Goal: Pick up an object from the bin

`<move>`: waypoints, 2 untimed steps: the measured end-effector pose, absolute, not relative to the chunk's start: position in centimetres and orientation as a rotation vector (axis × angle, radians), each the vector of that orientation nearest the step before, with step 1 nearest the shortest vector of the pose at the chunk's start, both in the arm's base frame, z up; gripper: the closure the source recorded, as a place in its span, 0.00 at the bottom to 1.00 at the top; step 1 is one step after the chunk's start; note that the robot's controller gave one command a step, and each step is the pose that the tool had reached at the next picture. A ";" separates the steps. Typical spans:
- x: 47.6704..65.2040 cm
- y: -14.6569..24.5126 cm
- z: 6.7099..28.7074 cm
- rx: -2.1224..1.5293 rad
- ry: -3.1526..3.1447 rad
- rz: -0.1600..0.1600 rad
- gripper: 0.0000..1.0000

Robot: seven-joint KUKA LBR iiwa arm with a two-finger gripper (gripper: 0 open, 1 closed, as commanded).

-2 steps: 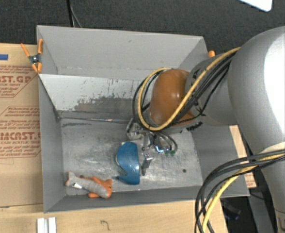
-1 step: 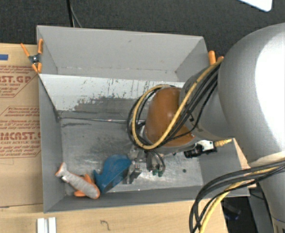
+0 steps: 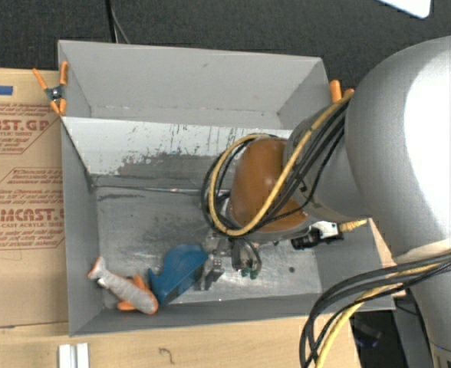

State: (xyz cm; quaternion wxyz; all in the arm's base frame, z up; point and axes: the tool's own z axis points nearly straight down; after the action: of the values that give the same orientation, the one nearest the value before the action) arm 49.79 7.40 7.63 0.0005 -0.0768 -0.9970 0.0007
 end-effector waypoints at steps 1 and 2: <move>49.1 5.8 23.6 -0.246 -3.136 -0.001 1.00; 49.0 5.8 23.5 -0.247 -3.133 0.000 1.00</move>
Offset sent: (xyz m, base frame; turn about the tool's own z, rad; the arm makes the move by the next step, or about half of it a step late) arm 0.0000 0.0000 0.0000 0.0000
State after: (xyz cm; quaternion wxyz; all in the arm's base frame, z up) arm 49.00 5.79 23.47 -0.0008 -0.0785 -0.9969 0.0001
